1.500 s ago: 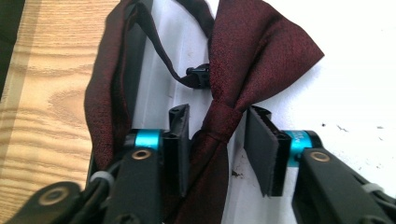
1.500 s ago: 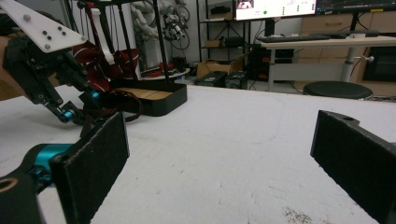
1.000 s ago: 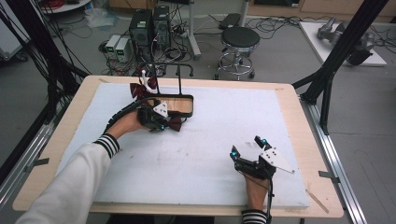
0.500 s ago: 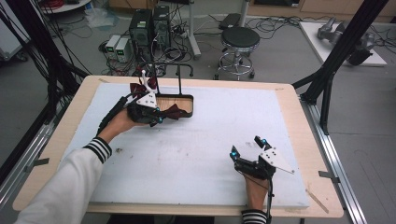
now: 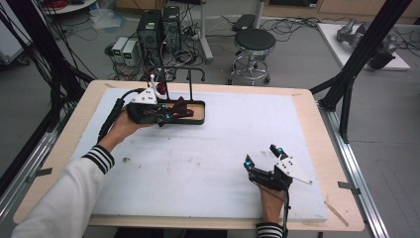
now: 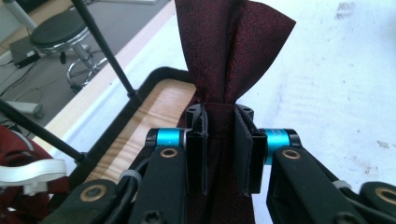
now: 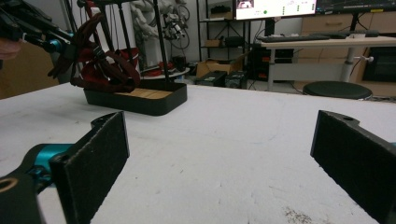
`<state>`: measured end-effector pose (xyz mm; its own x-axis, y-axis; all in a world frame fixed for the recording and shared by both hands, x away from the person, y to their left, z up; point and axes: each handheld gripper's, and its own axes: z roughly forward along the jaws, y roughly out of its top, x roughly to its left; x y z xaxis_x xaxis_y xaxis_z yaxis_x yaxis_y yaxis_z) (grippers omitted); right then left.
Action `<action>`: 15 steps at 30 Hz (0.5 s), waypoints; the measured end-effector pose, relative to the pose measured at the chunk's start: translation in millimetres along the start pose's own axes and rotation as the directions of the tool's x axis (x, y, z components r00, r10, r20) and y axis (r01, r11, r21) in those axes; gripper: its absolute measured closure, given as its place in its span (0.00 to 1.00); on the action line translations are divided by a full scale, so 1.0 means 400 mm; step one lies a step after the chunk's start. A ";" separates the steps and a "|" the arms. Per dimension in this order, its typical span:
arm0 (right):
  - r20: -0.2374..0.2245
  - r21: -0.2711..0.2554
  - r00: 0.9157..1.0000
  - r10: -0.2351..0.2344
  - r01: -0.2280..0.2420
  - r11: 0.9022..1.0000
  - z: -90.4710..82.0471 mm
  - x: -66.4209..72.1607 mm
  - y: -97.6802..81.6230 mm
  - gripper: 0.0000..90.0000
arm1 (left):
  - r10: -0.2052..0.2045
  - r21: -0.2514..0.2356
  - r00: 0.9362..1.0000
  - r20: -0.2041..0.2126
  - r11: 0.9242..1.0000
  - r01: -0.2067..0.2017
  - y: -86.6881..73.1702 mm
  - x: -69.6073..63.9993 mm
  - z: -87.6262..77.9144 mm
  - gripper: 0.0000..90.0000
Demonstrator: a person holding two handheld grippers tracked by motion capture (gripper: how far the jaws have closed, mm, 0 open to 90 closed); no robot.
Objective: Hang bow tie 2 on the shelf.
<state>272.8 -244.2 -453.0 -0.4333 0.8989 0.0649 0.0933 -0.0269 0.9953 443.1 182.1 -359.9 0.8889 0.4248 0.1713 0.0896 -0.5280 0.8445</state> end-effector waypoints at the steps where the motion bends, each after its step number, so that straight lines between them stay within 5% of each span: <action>1: 0.000 0.000 1.000 0.002 -0.002 1.000 0.000 0.000 0.000 0.04 | -0.004 -0.015 1.000 -0.012 1.000 0.004 0.002 0.001 -0.005 0.85; 10: 0.000 0.000 1.000 0.000 0.000 1.000 0.000 0.000 0.000 0.04 | -0.049 -0.129 0.996 -0.073 0.991 0.039 0.012 0.005 -0.033 0.85; 15: 0.000 0.000 1.000 0.000 0.000 1.000 0.000 0.000 0.000 0.04 | -0.090 -0.174 0.993 -0.072 0.982 0.076 0.011 0.013 -0.045 0.85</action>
<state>272.8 -244.1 -453.0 -0.4332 0.8989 0.0649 0.0930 -0.0271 0.9953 439.9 195.2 -346.1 0.8428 0.5222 0.1306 0.0776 -0.3578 0.9306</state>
